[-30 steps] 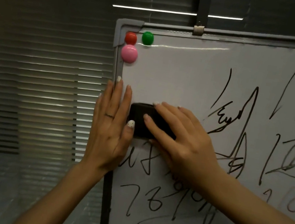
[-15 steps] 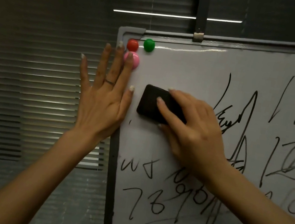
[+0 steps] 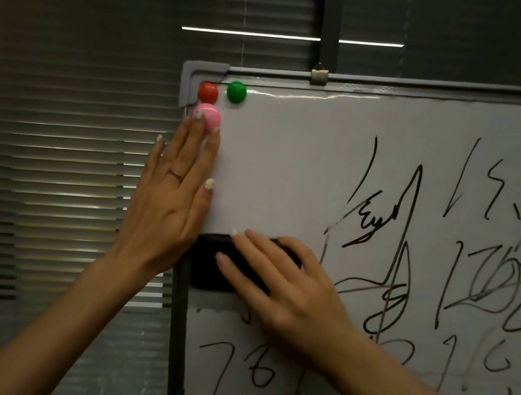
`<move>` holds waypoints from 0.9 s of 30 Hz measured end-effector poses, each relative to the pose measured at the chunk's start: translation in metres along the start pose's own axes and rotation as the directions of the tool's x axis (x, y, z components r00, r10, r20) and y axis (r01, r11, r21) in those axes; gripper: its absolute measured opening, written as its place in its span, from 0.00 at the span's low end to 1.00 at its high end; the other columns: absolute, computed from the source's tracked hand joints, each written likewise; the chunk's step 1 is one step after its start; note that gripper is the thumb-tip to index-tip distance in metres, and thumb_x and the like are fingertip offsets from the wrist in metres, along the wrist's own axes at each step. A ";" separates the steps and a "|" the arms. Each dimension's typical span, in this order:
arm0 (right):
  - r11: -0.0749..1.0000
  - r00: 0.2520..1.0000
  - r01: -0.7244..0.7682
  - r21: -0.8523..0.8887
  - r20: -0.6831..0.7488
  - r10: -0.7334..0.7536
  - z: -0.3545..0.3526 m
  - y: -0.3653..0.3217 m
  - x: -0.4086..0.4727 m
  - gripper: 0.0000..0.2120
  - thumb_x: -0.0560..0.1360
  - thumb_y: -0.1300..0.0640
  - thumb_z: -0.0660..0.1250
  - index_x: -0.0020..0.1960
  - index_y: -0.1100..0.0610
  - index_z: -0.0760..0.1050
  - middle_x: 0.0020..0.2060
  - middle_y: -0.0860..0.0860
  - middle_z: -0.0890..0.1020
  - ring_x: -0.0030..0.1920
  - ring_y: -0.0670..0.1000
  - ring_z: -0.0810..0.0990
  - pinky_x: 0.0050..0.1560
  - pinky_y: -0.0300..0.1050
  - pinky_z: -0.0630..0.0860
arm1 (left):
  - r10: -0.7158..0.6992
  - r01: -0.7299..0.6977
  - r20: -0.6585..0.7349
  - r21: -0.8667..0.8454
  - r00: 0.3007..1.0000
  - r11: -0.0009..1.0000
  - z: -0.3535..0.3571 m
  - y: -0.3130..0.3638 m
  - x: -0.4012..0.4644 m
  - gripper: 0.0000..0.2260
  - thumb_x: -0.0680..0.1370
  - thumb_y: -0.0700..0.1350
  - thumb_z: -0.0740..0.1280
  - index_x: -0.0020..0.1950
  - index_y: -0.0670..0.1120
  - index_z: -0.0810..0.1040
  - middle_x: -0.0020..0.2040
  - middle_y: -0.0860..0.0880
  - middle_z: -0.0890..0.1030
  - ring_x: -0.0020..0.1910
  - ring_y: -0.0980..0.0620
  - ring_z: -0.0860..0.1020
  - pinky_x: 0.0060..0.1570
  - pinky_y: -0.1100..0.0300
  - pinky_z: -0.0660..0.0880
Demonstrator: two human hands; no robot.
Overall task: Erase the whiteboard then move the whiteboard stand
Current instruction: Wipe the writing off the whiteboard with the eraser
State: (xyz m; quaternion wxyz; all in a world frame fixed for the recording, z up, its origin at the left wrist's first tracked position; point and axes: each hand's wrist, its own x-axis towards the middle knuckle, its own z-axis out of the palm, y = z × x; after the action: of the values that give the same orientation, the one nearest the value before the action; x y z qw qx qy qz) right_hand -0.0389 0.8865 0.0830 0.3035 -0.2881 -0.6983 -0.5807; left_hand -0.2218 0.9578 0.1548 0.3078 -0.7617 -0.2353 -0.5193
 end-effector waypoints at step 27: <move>0.990 0.988 -0.140 -0.018 -0.064 0.139 -0.024 0.077 -0.026 0.21 0.76 0.61 0.69 0.68 0.59 0.70 0.66 0.63 0.72 0.67 0.60 0.71 0.66 0.59 0.70 | 0.021 -0.024 -0.066 -0.048 0.998 0.999 0.024 0.015 -0.022 0.24 0.83 0.51 0.45 0.75 0.39 0.57 0.76 0.39 0.52 0.77 0.47 0.44 0.75 0.54 0.43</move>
State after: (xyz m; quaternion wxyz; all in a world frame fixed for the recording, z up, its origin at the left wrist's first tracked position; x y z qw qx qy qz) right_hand 0.0379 0.8738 0.1157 0.3617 -0.3213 -0.6602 -0.5745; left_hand -0.2040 0.9635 0.1246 0.3025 -0.7542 -0.2037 -0.5461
